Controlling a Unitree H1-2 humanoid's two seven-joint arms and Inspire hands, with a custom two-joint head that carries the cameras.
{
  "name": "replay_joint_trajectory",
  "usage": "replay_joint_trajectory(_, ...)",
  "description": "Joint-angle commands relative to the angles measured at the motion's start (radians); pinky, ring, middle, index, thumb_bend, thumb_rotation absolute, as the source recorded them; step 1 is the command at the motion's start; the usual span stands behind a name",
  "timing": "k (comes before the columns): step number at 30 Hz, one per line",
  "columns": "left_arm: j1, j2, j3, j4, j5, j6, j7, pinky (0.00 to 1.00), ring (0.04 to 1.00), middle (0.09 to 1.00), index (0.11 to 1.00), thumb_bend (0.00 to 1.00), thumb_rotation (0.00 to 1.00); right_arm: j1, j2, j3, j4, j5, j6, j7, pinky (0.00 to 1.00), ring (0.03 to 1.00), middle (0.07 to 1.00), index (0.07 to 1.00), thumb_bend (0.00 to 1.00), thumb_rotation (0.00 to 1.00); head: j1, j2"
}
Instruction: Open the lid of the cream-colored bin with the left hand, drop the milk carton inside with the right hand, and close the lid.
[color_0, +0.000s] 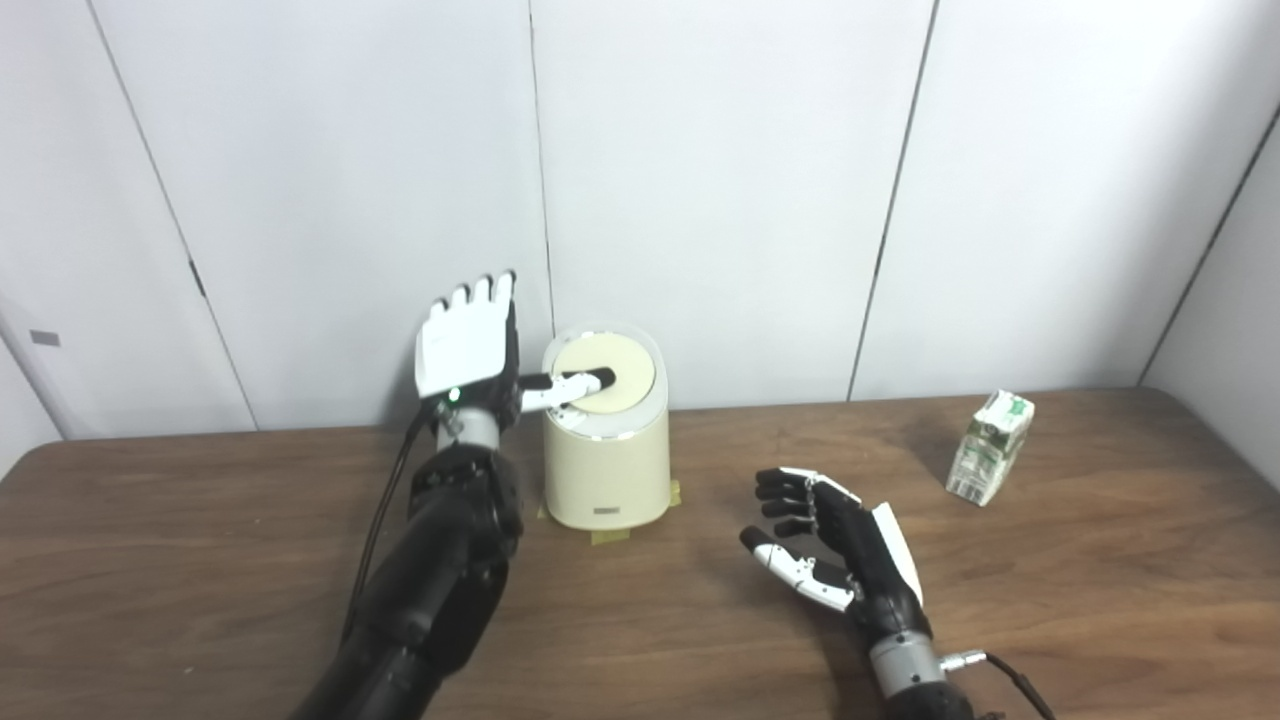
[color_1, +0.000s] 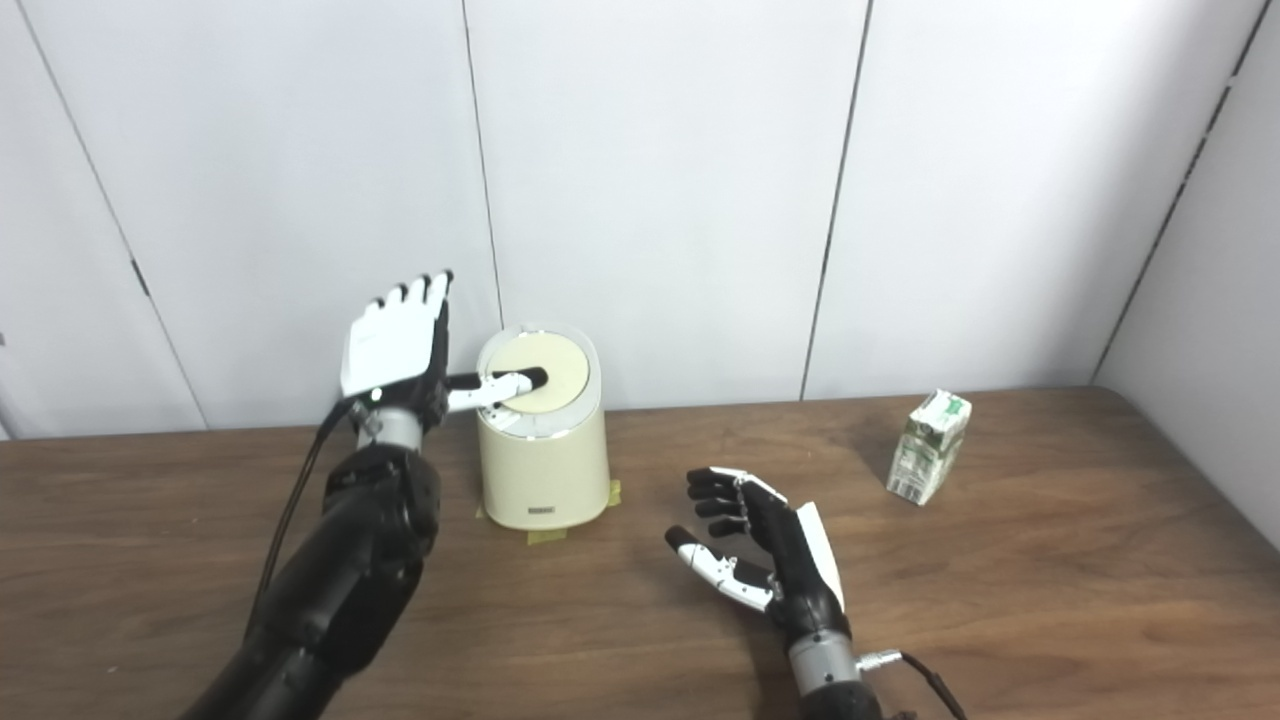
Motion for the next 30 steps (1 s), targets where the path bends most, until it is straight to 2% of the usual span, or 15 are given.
replay_joint_trajectory(1,-0.061,-0.008,0.007,-0.059,-0.011,-0.003,0.017,1.0,1.0,1.0,1.0,0.71,1.0,0.023,0.01,0.01,0.004,-0.004,-0.006,-0.003,0.61,0.689,0.703,0.689,0.3,0.25,0.0,0.002)
replay_joint_trajectory(7,-0.03,-0.015,0.034,-0.209,-0.073,-0.019,0.009,1.0,1.0,1.0,1.0,0.69,1.0,0.022,0.016,0.005,0.008,0.009,-0.006,-0.005,0.62,0.691,0.703,0.687,0.31,0.27,-0.003,0.002)
replay_joint_trajectory(12,0.045,-0.018,0.056,-0.418,-0.101,-0.018,-0.003,1.0,1.0,1.0,1.0,0.68,1.0,0.023,0.008,0.01,0.004,-0.01,-0.001,-0.007,0.61,0.685,0.7,0.69,0.3,0.25,0.005,0.001)
replay_joint_trajectory(15,0.094,-0.003,0.046,-0.509,-0.084,-0.048,0.013,1.0,1.0,1.0,1.0,0.65,1.0,0.022,0.005,0.008,0.006,-0.005,-0.001,-0.005,0.6,0.683,0.699,0.687,0.31,0.26,0.007,-0.002)
replay_joint_trajectory(20,0.185,0.017,0.044,-0.604,-0.074,-0.091,0.015,1.0,1.0,1.0,1.0,0.62,1.0,0.021,0.004,0.003,0.008,0.015,-0.003,0.003,0.61,0.689,0.706,0.69,0.32,0.3,0.01,-0.005)
replay_joint_trajectory(25,0.273,0.016,0.066,-0.656,-0.083,-0.13,0.031,1.0,1.0,1.0,1.0,0.57,1.0,0.017,-0.002,-0.006,0.017,0.033,-0.007,0.006,0.63,0.696,0.711,0.696,0.32,0.26,0.012,-0.006)
replay_joint_trajectory(27,0.315,0.018,0.075,-0.673,-0.091,-0.161,0.051,1.0,1.0,1.0,1.0,0.56,1.0,0.014,-0.016,-0.005,0.006,-0.001,-0.007,-0.009,0.58,0.666,0.693,0.698,0.32,0.24,0.016,-0.005)
replay_joint_trajectory(29,0.356,0.013,0.094,-0.688,-0.112,-0.199,0.077,1.0,1.0,1.0,1.0,0.54,1.0,0.007,-0.028,-0.009,-0.006,-0.031,-0.024,-0.031,0.58,0.664,0.694,0.701,0.31,0.25,0.016,-0.006)
replay_joint_trajectory(30,0.385,0.008,0.107,-0.694,-0.143,-0.237,0.099,1.0,1.0,1.0,1.0,0.54,1.0,-0.001,-0.031,-0.018,-0.016,-0.038,-0.034,-0.045,0.57,0.657,0.689,0.695,0.31,0.23,0.018,-0.011)
